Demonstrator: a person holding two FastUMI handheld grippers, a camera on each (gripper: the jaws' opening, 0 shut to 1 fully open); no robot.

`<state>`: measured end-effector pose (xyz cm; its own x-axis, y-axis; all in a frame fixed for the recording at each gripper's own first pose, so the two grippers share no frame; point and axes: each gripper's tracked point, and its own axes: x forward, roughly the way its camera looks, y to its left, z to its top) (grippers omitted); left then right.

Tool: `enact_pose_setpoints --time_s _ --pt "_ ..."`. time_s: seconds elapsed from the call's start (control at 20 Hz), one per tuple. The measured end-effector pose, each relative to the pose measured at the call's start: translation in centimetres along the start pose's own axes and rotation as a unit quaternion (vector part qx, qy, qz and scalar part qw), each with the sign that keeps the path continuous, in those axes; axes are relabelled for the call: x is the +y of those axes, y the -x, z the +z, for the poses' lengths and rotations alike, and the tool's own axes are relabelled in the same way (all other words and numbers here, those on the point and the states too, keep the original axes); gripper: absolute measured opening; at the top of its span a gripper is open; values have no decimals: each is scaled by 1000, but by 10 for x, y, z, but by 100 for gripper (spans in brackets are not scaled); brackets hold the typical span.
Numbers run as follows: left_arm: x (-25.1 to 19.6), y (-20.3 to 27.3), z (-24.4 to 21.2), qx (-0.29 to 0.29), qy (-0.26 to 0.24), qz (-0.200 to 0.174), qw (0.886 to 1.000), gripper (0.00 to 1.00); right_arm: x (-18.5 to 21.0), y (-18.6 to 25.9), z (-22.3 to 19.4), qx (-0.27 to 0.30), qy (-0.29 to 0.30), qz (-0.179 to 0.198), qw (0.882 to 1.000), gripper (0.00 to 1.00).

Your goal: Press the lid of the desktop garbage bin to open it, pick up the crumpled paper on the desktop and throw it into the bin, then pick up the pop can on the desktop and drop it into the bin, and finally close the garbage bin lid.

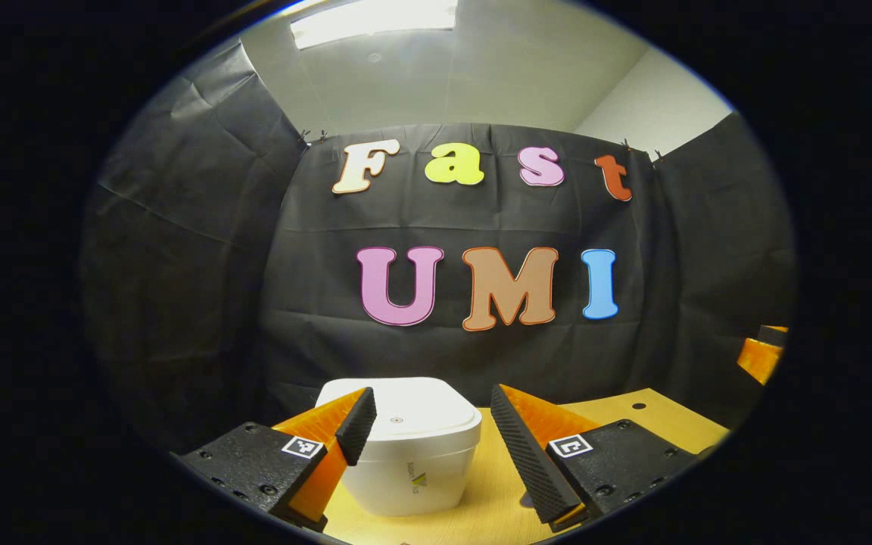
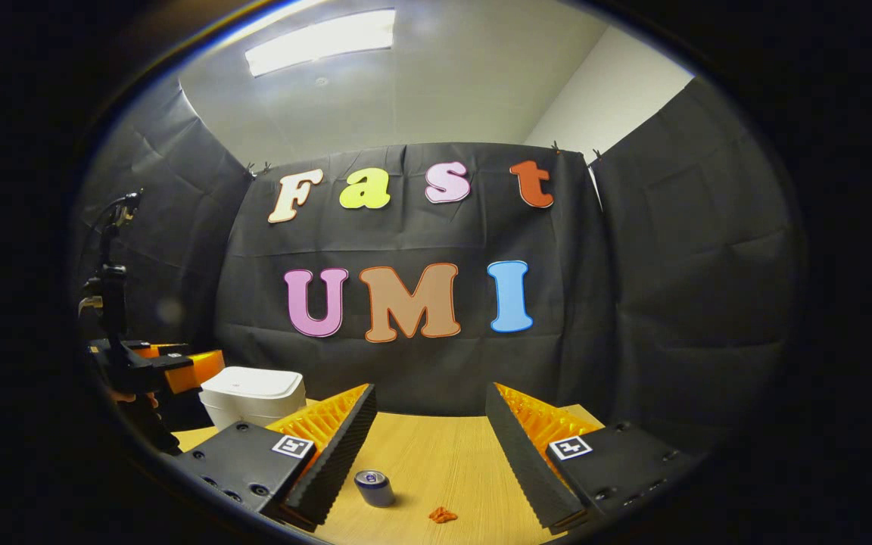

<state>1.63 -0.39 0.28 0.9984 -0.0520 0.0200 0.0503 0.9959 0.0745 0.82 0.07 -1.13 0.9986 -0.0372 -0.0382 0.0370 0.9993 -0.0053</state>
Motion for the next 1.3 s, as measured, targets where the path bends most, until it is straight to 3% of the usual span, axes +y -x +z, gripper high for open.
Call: enact_pose_setpoints --time_s 0.05,0.15,0.2,0.35,0.5,0.6,0.7,0.75,0.85,0.95,1.0,1.3 --pt "-2 0 -1 1 -3 -3 1000 91 1 0 -1 1 -1 1 1000 96" --pt "2 -1 1 -2 -8 2 1000 80 1 -1 -2 2 -3 1 1000 96" --pt "1 -2 1 -1 -7 2 1000 69 0 -2 -2 2 -3 0 1000 96" --pt "5 -7 -3 3 -7 9 1000 49 -1 -2 -4 2 -4 -3 1000 96" --pt "18 -12 -3 1 -4 31 1000 19 -1 -5 -4 4 -6 -3 1000 96" --pt "15 -18 -9 6 -4 21 1000 7 -1 -5 -5 5 -6 -4 1000 96" --pt "15 -26 -16 10 1 11 1000 0 0 -7 -6 7 -5 -4 1000 96" --pt "18 -32 -21 12 2 11 1000 0 0 -7 -6 8 -3 -5 1000 100" --pt "23 -43 -31 21 0 12 1000 0 -2 -6 -6 7 0 -9 1000 97" --pt "31 -53 -45 34 -2 23 999 0 -2 -8 -7 10 0 -13 1000 100" --pt "36 -58 -51 39 -1 29 999 0 -2 -8 -8 13 0 -15 1000 96" --pt "64 -84 -87 81 15 60 995 0 -8 -3 -18 29 10 -37 999 97"
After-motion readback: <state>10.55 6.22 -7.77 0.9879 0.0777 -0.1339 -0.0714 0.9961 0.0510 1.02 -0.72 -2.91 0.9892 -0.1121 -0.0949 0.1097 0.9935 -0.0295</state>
